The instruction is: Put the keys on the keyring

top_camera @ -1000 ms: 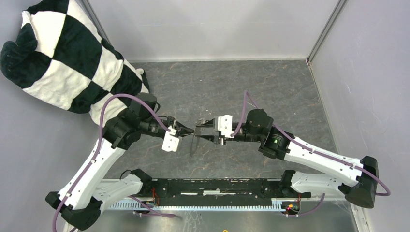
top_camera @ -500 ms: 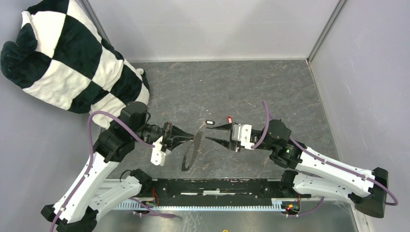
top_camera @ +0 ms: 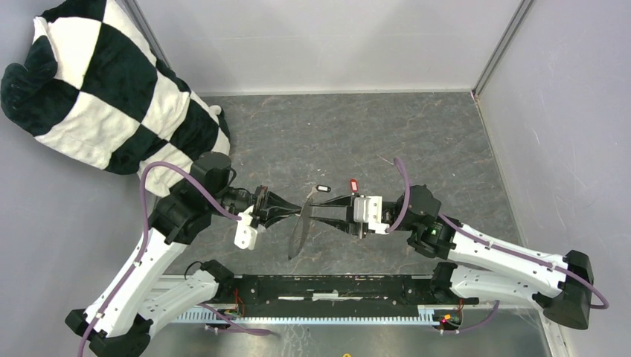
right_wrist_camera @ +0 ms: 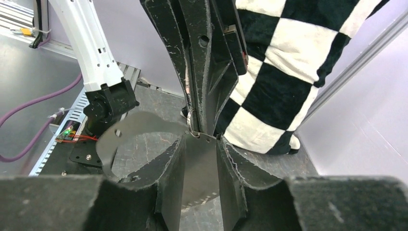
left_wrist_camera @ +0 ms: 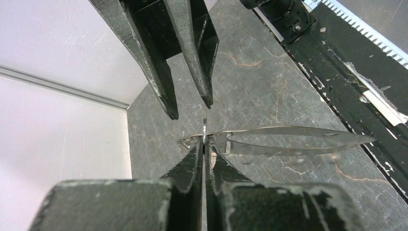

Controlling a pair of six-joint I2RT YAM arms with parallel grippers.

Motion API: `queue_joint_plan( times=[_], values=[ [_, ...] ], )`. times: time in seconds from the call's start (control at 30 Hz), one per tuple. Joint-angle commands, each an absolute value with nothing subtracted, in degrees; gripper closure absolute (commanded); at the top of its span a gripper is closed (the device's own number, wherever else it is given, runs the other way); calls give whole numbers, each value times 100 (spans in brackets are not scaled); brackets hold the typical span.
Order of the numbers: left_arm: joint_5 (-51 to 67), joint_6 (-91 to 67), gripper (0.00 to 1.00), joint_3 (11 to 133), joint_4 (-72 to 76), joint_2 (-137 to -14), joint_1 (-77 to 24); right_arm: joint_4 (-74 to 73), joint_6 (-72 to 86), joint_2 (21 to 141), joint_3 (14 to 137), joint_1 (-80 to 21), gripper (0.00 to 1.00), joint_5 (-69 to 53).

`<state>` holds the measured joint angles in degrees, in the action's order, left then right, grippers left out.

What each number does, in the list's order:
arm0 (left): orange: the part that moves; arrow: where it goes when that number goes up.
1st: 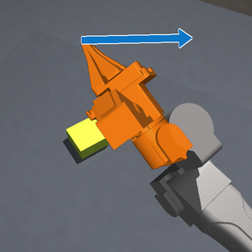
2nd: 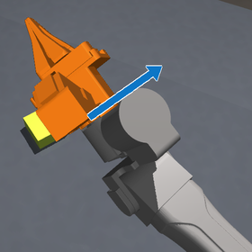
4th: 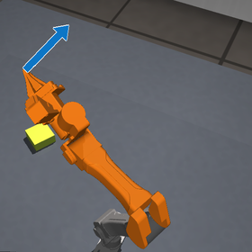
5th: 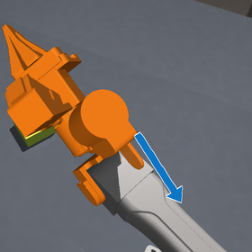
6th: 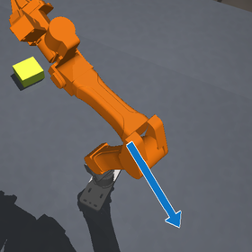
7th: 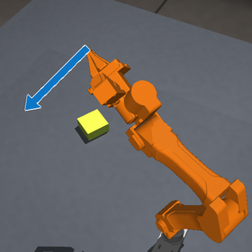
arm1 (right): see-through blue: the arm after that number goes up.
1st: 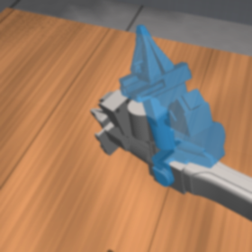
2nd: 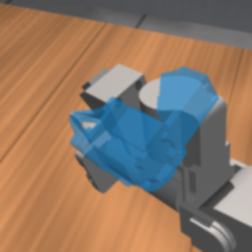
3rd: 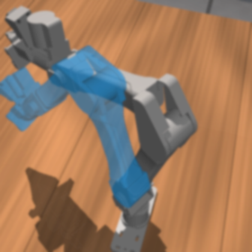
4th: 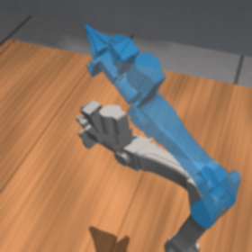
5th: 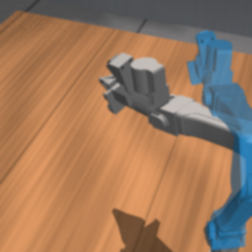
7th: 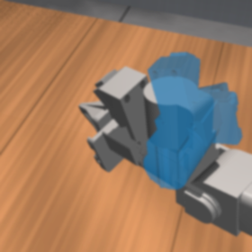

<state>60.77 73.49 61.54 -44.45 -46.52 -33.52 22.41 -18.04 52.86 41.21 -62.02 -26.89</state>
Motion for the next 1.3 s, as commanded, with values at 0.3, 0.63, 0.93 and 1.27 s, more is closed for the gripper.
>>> queue_joint_plan(
  times=[0.3, 0.63, 0.93, 1.27],
  values=[
    [6506, 5982, 98, 6424, -3565, -4667, -3367, 2430, -1986, 5461, 4393, -6462, 62, -2457],
    [6711, 4668, 98, 6346, -2905, -4678, -3366, 2921, -1844, 5113, 4080, -6478, 65, -1767],
    [6781, 3698, 98, 6333, -2388, -4773, -3367, 3011, -1631, 5128, 4102, -6478, 66, -2190],
    [6916, 3349, 98, 6324, -2298, -4903, -3366, 3099, -1455, 5286, 4218, -6473, 69, -2248]
  ],
)
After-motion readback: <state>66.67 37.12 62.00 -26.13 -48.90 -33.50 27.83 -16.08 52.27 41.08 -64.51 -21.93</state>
